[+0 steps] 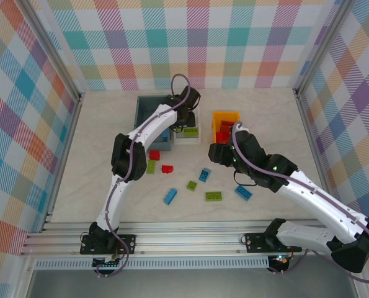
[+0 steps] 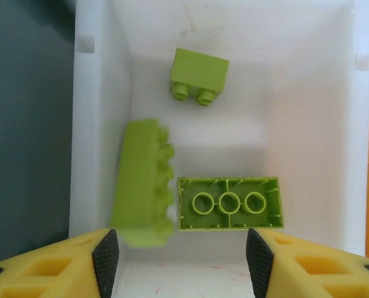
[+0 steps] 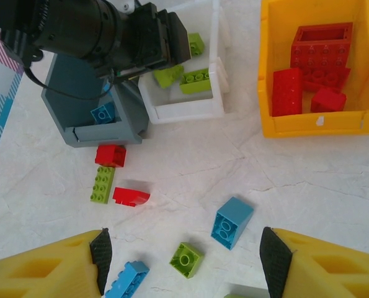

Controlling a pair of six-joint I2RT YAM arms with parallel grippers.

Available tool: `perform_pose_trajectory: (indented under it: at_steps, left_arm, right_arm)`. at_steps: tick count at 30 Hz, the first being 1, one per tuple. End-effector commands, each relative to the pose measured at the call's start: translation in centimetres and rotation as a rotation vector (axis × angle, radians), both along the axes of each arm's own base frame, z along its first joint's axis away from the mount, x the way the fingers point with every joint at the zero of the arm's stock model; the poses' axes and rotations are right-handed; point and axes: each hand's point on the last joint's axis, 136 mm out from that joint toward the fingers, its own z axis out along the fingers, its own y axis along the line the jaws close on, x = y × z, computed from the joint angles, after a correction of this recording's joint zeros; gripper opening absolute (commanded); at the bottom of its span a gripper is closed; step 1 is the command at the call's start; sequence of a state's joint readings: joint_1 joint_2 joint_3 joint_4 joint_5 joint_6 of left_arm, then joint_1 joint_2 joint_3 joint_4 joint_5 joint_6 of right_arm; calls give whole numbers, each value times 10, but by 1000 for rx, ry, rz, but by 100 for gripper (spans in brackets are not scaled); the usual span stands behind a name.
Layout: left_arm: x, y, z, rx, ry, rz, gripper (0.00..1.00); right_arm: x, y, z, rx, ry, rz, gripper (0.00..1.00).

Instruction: Sort the legos into containers by color

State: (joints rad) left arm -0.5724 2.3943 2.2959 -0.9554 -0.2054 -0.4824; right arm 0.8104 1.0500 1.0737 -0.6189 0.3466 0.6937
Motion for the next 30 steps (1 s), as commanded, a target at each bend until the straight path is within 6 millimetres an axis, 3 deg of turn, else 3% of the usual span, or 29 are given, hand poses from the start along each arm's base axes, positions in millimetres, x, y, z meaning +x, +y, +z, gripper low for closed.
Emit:
perform_pose_trajectory:
  at_steps: [1, 5, 8, 11, 14, 17, 21, 24, 27, 30]
  left_arm:
    - [-10, -5, 43, -49, -35, -23, 60]
    - [-25, -13, 90, -112, -107, -47, 59]
    - [-47, -17, 124, -160, -155, -60, 58]
    - [-76, -13, 152, -209, -211, -53, 58]
    - [-112, 10, 173, -240, -268, -12, 58]
    - [-155, 46, 173, -248, -306, 40, 59]
    - [-220, 108, 151, -288, -326, 127, 59]
    - [-266, 153, 135, -324, -332, 190, 60]
    - [-302, 189, 127, -354, -346, 240, 60]
    - [-326, 209, 124, -415, -360, 267, 60]
  right_arm:
    - [-4, -3, -4, 11, 19, 1, 68]
    - [-6, -6, -12, -15, 46, 8, 68]
    - [-7, -3, -28, -54, 97, 25, 68]
    - [-7, 13, -46, -78, 153, 89, 67]
    - [-8, 45, -68, -128, 220, 168, 67]
    - [-11, 88, -85, -155, 260, 237, 69]
    - [-8, 145, -109, -175, 290, 291, 76]
    - [2, 175, -121, -258, 234, 387, 78]
    - [12, 192, -135, -399, 125, 575, 79]
    - [27, 187, -155, -586, 71, 686, 79]
